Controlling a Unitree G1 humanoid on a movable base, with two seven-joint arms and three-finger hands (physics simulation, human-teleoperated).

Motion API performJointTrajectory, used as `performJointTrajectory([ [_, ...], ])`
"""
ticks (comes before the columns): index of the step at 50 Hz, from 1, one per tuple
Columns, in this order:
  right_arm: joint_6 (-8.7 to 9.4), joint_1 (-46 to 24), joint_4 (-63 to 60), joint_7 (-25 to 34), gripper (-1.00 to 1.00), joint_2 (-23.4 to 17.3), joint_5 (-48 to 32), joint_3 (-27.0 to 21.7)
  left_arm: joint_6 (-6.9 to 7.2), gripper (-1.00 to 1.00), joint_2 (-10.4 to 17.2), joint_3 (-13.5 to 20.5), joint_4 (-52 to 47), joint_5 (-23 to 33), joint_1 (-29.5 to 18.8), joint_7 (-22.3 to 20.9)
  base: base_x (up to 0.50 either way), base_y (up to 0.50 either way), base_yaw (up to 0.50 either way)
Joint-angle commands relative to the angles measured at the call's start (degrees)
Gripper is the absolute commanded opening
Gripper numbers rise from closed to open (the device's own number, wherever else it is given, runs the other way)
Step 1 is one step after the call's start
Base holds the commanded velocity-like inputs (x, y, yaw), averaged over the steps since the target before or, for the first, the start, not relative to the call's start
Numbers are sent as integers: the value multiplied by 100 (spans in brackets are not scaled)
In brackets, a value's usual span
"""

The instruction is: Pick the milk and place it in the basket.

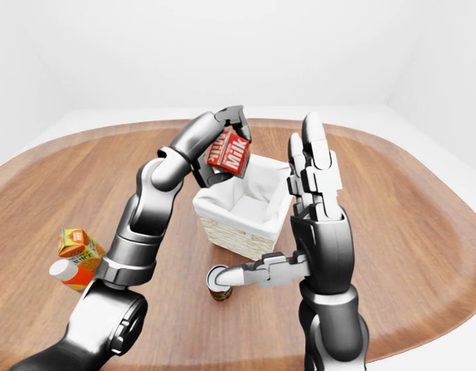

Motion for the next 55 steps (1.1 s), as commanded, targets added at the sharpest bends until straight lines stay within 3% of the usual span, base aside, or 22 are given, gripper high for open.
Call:
performJointTrajectory([
  [1, 0, -10, -63, 8, 100, 4, 15, -19, -9, -100, -55, 97, 1224, -281, -484, 622, 0, 0, 0],
  [7, 0, 21, -50, -12, 100, 3, -34, 56, -201, -100, 10, 219, 2010, -593, -901, 781, 0, 0, 0],
  [10, 0, 7, -36, -13, 100, 2, -25, 43, -460, -100, 75, 270, 2536, -777, -1162, 1035, 0, 0, 0],
  [16, 0, 7, -24, -17, 100, -1, -32, 48, -728, -100, 90, 264, 3092, -906, -1316, 1314, 0, 0, 0],
  [24, 0, 13, -46, -13, 100, -1, -21, 48, -991, -100, 130, 312, 3779, -1051, -1571, 1564, 0, 0, 0],
  [45, 0, 22, -54, 7, 100, -4, 8, 42, -1000, -100, 120, 301, 5233, -932, -1738, 2084, 0, 0, 0],
  [55, 0, 9, -105, 9, 100, -8, 6, 39, -1000, -100, 61, 300, 5265, -928, -1711, 2142, 0, 0, 0],
])
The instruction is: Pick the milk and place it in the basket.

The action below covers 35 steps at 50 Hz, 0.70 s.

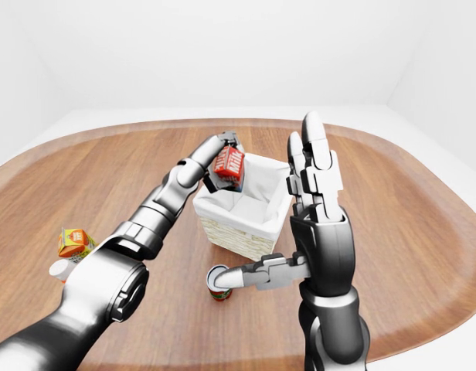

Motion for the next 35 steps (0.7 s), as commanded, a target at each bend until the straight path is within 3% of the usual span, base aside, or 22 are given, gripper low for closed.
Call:
performJointTrajectory([
  [1, 0, -4, -36, 6, 100, -1, 9, -1, 0, -100, -48, 214, 118, 60, -106, 268, 0, 0, 0],
  [24, 0, 28, 0, -3, 100, -3, -21, 41, 0, -100, -204, 171, 152, 29, -58, 324, 0, 0, 0],
  [35, 0, 35, 24, -10, 100, -5, -30, 65, 0, -100, -425, 73, 93, 178, -76, 347, 0, 0, 0],
])
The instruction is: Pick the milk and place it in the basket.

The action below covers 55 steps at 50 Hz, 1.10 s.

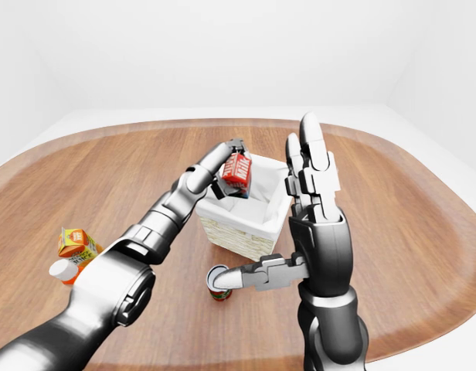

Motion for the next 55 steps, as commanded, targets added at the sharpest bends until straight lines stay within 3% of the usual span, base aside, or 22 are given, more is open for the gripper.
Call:
performJointTrajectory([
  [1, 0, 5, 1, -4, 100, -2, -3, 14, 0, -100, -177, 173, -160, 246, -97, 173, 0, 0, 0],
  [37, 0, 10, -88, 41, 100, -15, -14, 13, 0, -100, -292, 243, 621, 428, -132, 569, 0, 0, 0],
  [55, 0, 7, -79, 51, 100, -6, -6, 0, 0, -100, -314, 359, 669, 25, -70, 481, 0, 0, 0],
])
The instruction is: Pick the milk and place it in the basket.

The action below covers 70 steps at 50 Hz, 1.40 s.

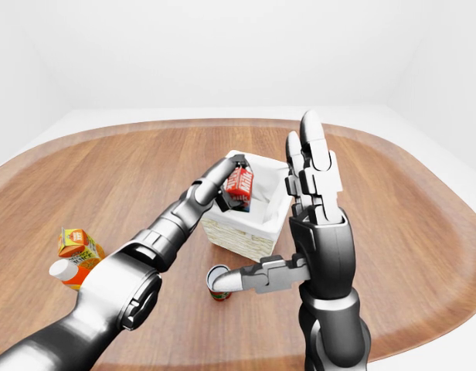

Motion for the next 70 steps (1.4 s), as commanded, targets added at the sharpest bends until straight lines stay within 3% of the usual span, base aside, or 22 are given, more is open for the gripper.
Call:
performJointTrajectory([
  [1, 0, 12, 11, 5, 100, 0, -11, 14, 0, -100, -16, 295, -136, -107, -73, 135, 0, 0, 0],
  [45, 0, -1, -91, 65, 100, -7, -16, 7, 0, -100, -41, 318, 131, 14, 133, 398, 0, 0, 0],
  [46, 0, 4, -92, 59, 100, -10, -35, 21, 0, 100, -40, 325, 127, 21, 138, 458, 0, 0, 0],
  [66, 0, -4, -67, 71, 100, -8, -20, -3, 0, 100, -114, 305, 40, -39, 164, 567, 0, 0, 0],
  [70, 0, -3, -54, 67, 100, -8, -33, 5, 0, 100, -98, 401, -52, -280, 129, 476, 0, 0, 0],
])
